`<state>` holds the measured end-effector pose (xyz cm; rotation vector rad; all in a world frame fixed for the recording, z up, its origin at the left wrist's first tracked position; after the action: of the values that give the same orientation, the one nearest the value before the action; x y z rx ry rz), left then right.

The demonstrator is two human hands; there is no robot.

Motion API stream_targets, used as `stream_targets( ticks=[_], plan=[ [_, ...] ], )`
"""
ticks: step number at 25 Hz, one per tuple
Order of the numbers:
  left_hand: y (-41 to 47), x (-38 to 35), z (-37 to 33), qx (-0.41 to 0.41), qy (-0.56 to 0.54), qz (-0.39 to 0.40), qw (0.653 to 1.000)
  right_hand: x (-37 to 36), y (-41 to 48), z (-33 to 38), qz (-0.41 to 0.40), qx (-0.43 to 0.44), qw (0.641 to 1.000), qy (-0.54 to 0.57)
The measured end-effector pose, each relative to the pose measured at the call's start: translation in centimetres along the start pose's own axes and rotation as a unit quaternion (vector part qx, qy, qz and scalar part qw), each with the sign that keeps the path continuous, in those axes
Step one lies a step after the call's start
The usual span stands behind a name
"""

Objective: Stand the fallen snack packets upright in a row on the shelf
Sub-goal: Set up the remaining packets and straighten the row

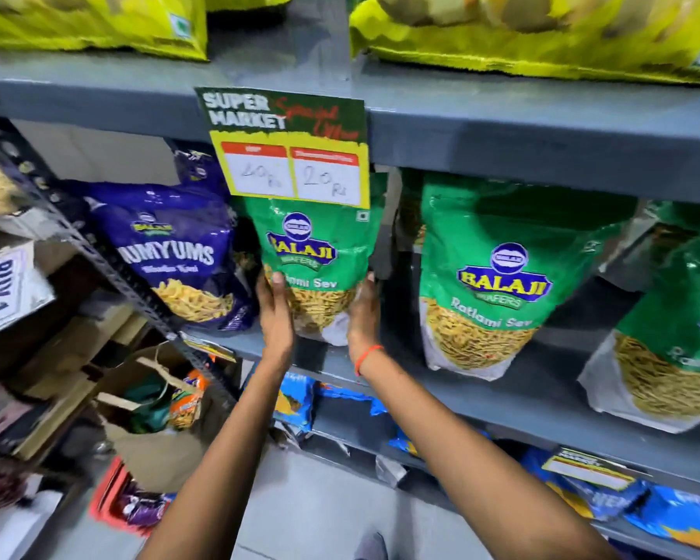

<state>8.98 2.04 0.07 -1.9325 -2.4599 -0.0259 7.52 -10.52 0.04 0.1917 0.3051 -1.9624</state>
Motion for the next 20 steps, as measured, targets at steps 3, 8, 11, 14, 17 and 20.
stream_targets(
  ticks=[3, 8, 11, 14, 17, 20],
  plan=[
    [0.3, 0.3, 0.4, 0.050, -0.016, 0.023, 0.998, -0.3, 1.1, -3.1, -0.007, -0.047, 0.999, 0.008],
    [0.6, 0.9, 0.5, 0.054, -0.013, 0.018, 0.998, -1.0, 0.1, -3.7, -0.020, -0.064, 0.998, -0.006],
    [0.3, 0.8, 0.0, 0.045, -0.013, 0.022, 0.999, -0.9, -0.3, -2.8, -0.004, -0.067, 0.998, -0.011],
    [0.1, 0.8, 0.2, 0.053, -0.024, 0.009, 0.998, -0.3, -0.6, -0.8, 0.006, -0.064, 0.998, -0.026],
    [-0.4, 0.6, 0.1, 0.053, -0.012, 0.004, 0.999, 0.0, -0.7, 0.3, 0.033, -0.067, 0.997, -0.003],
    [-1.0, 0.9, -0.7, 0.053, 0.031, 0.004, 0.998, -0.7, -1.3, 1.8, 0.060, -0.089, 0.994, -0.014]
  ],
)
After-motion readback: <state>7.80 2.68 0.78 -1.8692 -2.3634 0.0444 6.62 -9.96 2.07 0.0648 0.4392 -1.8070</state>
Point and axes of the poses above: each hand's wrist, its own y-axis towards the middle knuckle, its own x-axis out of the back of the hand, z = x × y, the point moved 4 cm from there along y, towards the middle knuckle, and after that the axes turned 2 degrees about z, right-handed, at the moved point
